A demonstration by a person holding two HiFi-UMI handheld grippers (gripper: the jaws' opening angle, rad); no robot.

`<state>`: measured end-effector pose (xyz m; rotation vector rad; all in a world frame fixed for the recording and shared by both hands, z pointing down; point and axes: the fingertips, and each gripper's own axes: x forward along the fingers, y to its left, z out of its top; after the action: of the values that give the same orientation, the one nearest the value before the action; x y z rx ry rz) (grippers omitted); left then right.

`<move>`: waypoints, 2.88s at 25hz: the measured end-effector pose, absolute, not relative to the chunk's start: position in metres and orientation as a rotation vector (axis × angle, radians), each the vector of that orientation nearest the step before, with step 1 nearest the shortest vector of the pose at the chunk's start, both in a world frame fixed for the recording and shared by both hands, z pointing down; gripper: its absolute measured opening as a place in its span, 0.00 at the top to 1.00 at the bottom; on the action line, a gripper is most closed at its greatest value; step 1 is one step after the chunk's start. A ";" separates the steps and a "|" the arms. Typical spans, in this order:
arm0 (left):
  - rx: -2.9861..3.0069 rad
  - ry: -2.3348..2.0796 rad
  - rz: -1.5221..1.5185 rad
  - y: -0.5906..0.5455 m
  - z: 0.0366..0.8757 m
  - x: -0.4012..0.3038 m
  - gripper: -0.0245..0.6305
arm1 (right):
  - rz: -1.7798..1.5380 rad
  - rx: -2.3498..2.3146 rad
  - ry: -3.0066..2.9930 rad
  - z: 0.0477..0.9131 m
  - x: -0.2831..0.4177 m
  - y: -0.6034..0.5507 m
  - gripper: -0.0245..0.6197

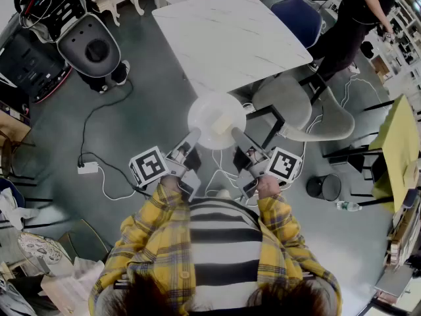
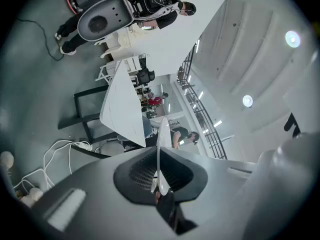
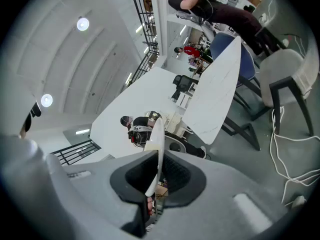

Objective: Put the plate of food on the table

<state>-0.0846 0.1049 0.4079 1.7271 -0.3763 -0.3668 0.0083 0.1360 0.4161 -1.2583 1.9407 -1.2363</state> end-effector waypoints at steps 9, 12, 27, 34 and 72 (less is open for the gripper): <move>1.733 -0.393 -0.347 0.105 0.413 -0.084 0.97 | -1.253 -1.257 1.919 0.416 0.010 0.137 0.93; 1.735 -0.399 -0.342 0.109 0.415 -0.083 0.97 | -1.258 -1.261 1.913 0.418 0.012 0.142 0.93; 1.749 -0.338 -0.414 0.120 0.409 -0.084 0.84 | -1.314 -1.228 1.877 0.427 0.016 0.145 0.95; 1.737 -0.444 -0.473 0.113 0.417 -0.107 0.89 | -1.337 -1.225 1.863 0.431 0.025 0.142 0.95; 1.910 -0.759 -0.335 0.060 0.454 -0.101 0.98 | -1.461 -1.200 1.844 0.460 0.064 0.084 0.95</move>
<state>-0.1014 0.0600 0.4538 1.9102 -0.7589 -0.3350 0.0641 0.0842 0.4604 -1.1997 1.8443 -1.4607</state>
